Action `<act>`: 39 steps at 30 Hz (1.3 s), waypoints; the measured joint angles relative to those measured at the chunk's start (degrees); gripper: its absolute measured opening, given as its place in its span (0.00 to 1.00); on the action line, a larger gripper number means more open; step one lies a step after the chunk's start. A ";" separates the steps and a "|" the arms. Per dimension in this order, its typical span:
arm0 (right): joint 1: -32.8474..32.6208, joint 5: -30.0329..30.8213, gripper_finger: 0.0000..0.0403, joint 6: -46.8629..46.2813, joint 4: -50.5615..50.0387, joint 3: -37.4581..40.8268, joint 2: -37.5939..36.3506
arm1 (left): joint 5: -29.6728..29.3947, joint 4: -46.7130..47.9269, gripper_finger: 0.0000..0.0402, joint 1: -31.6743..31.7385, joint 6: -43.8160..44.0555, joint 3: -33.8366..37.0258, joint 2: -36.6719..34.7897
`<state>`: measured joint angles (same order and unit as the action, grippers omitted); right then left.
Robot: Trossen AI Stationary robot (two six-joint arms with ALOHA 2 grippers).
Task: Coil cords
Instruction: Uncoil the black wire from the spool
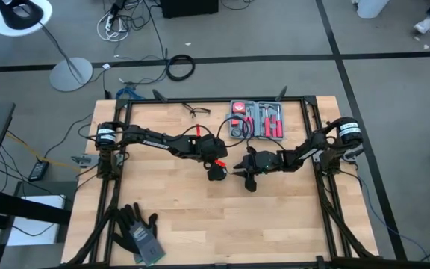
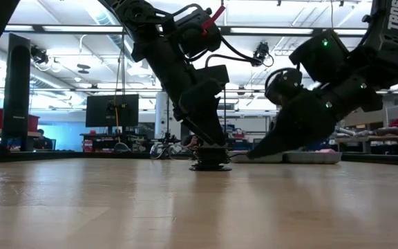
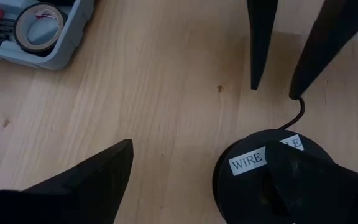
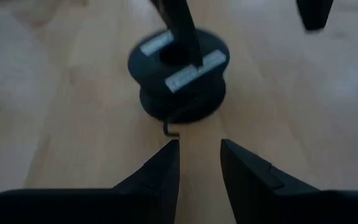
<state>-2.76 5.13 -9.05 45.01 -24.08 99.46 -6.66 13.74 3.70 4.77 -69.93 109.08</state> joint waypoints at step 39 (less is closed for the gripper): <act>-2.65 3.08 0.01 1.46 -16.98 -9.40 -1.18 | -4.14 3.38 0.91 0.00 -0.16 -0.02 -2.72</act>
<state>-5.41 8.21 -7.59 28.03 -33.47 98.28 -10.80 17.13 3.70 4.61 -69.95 106.35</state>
